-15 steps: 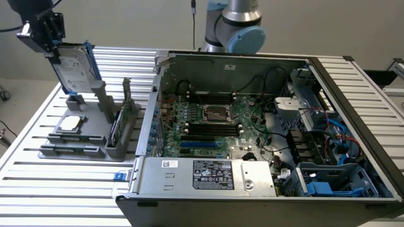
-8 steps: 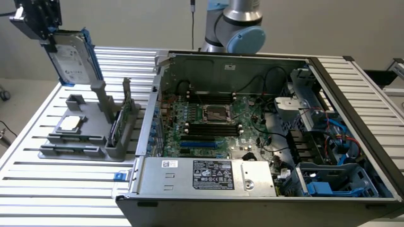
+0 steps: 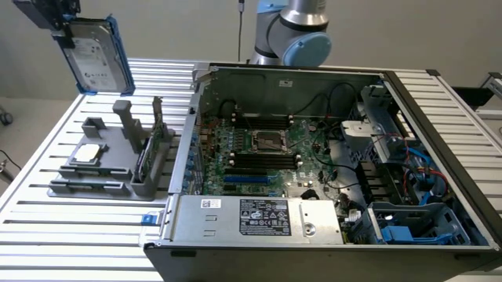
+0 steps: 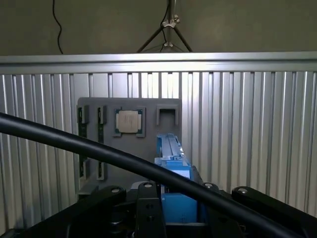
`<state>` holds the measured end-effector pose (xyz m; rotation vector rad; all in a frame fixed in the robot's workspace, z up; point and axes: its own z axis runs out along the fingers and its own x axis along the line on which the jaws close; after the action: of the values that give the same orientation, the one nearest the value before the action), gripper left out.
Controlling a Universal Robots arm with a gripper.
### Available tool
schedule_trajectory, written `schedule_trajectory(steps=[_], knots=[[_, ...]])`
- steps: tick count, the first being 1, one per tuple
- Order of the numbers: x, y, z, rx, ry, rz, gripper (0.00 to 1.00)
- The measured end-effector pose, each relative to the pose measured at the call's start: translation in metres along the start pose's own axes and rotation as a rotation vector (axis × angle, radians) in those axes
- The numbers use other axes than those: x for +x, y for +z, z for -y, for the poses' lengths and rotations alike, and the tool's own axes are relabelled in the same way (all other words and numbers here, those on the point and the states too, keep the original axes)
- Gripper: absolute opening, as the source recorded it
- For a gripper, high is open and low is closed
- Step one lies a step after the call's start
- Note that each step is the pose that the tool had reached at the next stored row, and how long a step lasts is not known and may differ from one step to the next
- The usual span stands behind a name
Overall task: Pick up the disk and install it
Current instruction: 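Pick up the disk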
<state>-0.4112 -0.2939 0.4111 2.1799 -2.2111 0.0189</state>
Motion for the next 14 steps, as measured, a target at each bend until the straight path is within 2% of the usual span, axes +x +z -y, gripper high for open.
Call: schedule_trajectory(steps=[8, 14], knots=[[0.007, -0.0367, 0.0290, -0.0012, -0.003, 0.0032, 0.33], [0.014, -0.0643, 0.0555, -0.0033, -0.003, 0.0034, 0.33]])
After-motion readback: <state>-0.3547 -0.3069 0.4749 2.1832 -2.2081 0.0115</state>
